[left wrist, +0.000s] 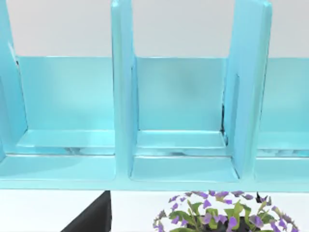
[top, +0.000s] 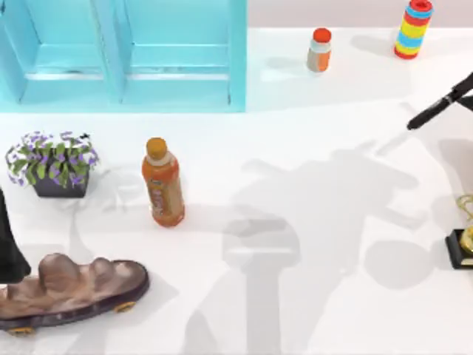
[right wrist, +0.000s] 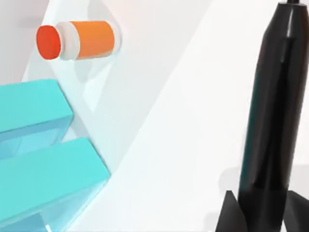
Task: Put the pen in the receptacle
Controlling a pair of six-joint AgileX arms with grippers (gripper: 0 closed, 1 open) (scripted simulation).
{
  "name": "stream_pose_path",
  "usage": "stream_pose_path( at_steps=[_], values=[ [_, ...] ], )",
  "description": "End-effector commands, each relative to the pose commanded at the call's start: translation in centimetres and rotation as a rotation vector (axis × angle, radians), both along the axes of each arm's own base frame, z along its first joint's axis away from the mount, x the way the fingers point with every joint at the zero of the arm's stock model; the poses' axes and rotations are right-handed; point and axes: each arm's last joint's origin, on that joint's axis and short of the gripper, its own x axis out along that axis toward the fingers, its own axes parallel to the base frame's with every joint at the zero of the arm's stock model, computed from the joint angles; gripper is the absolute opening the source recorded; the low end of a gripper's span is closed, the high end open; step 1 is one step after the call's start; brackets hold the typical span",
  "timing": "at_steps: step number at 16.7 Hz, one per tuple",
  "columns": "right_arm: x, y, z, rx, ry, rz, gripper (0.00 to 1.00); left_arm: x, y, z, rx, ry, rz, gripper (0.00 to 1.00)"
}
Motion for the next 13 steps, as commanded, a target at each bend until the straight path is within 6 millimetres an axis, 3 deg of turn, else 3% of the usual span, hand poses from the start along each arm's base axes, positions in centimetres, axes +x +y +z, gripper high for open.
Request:
stream_pose_path(
  at_steps=[3,7,10,13],
  values=[
    [-2.4,-7.1,0.2,-0.008,0.007,-0.152,0.00,0.0,0.0,0.0,0.000,0.000,0.000,1.00],
    [-8.0,-14.9,-0.3,-0.001,0.041,-0.356,0.00,0.0,0.0,0.0,0.000,0.000,0.000,1.00],
    [-12.5,-18.7,-0.8,0.017,0.068,-0.490,0.00,0.0,0.0,0.0,0.000,0.000,0.000,1.00],
    [-16.2,-20.7,-1.3,0.038,0.088,-0.589,0.00,0.0,0.0,0.0,0.000,0.000,0.000,1.00]
  ],
)
